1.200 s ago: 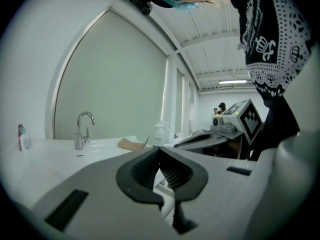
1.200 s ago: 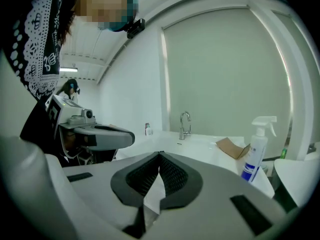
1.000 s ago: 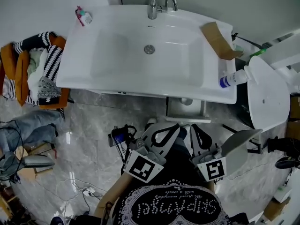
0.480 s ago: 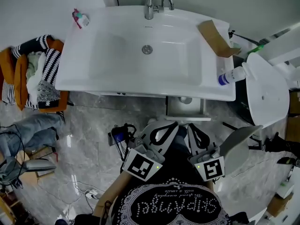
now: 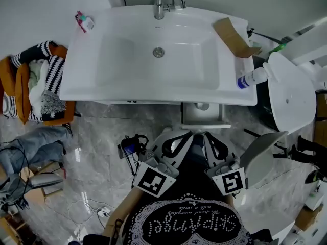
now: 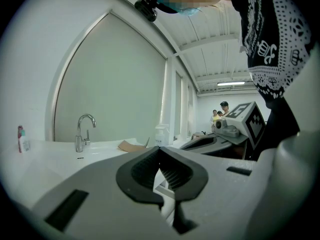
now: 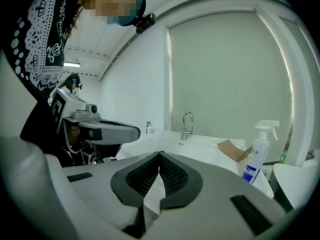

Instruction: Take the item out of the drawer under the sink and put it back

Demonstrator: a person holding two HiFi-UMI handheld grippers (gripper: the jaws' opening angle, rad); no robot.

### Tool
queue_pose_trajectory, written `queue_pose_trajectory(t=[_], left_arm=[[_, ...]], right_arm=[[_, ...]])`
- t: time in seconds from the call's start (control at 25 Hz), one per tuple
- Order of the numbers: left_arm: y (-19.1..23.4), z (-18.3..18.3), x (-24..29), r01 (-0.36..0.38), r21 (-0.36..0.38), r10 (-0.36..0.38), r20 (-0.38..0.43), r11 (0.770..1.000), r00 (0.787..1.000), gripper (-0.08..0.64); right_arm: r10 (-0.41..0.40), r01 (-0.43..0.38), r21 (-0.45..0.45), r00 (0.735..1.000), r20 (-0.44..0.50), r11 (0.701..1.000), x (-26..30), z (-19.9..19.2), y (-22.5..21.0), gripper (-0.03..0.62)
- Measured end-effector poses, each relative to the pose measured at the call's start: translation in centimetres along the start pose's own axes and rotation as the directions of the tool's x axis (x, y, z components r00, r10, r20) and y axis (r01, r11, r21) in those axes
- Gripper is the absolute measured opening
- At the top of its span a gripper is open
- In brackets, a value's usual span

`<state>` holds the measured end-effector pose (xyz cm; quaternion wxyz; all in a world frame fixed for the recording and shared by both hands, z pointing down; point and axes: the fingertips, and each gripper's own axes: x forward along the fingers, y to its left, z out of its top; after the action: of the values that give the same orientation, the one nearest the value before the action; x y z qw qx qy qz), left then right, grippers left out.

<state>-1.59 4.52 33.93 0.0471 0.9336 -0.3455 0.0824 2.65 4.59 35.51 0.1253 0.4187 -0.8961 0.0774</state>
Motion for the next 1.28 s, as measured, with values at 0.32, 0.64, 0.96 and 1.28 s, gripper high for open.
queue_pose_trajectory(t=[0.32, 0.64, 0.96, 1.28], left_arm=[[-0.49, -0.22, 0.35, 0.016, 0.007, -0.016, -0.011, 1.000, 1.000, 0.000], [-0.52, -0.28, 0.23, 0.015, 0.001, -0.015, -0.019, 1.000, 1.000, 0.000], [-0.67, -0.29, 0.40, 0.035, 0.008, -0.034, -0.017, 0.999, 0.999, 0.000], [-0.51, -0.21, 0.45, 0.038, 0.006, -0.038, -0.013, 0.999, 0.999, 0.000]], right_arm=[[-0.007, 0.007, 0.006, 1.000, -0.002, 1.000, -0.22, -0.34, -0.32, 0.018], [-0.002, 0.002, 0.007, 1.000, -0.013, 1.000, -0.11, -0.48, -0.19, 0.018], [-0.018, 0.018, 0.006, 1.000, -0.009, 1.000, -0.22, -0.53, -0.29, 0.018], [-0.023, 0.023, 0.008, 1.000, -0.010, 1.000, -0.11, -0.44, -0.36, 0.018]])
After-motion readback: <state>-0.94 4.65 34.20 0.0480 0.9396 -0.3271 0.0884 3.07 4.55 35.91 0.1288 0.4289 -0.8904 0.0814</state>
